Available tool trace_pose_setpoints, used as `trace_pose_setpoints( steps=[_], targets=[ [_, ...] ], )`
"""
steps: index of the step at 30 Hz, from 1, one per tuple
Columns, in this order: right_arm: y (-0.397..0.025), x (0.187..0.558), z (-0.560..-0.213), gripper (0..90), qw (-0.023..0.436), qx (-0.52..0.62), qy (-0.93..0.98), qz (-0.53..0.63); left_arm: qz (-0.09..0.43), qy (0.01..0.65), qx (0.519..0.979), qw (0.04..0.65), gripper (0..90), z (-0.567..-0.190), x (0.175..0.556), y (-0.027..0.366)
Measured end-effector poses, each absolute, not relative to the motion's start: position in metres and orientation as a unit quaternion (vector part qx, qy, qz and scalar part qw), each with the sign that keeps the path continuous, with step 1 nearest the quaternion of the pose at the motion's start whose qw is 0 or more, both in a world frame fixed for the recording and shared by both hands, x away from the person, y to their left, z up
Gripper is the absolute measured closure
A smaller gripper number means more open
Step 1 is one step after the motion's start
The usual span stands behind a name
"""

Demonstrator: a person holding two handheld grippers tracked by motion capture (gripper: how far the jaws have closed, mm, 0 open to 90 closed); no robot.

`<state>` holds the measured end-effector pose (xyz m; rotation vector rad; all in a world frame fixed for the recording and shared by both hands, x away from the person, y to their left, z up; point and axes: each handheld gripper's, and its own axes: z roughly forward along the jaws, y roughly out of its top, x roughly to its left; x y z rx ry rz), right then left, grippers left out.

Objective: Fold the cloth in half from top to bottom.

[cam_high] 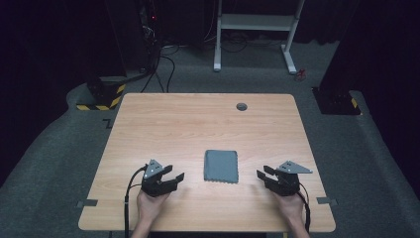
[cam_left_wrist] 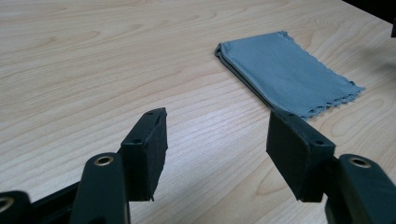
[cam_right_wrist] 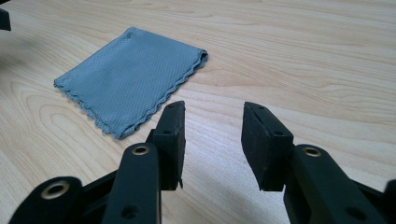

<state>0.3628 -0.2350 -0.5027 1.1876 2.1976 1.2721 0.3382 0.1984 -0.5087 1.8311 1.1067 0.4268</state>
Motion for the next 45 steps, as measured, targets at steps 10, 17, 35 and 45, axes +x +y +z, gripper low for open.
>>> trace_pose_setpoints(
  steps=[10, 17, 35, 45],
  targets=[
    [-0.242, 0.357, -0.506, 59.7, 0.170, 0.426, 0.770, 0.443, 0.180, 0.462, 0.742, 0.451, 38.8, -0.515, 0.333, 0.208],
    [-0.249, 0.355, -0.508, 59.6, 0.175, 0.432, 0.772, 0.432, 0.188, 0.471, 0.744, 0.435, 38.8, -0.520, 0.331, 0.213],
    [-0.262, 0.353, -0.516, 58.0, 0.203, 0.449, 0.782, 0.383, 0.221, 0.479, 0.758, 0.385, 38.5, -0.526, 0.331, 0.219],
    [-0.261, 0.355, -0.521, 53.6, 0.216, 0.445, 0.794, 0.353, 0.242, 0.470, 0.776, 0.345, 36.1, -0.527, 0.333, 0.214]
  ],
)
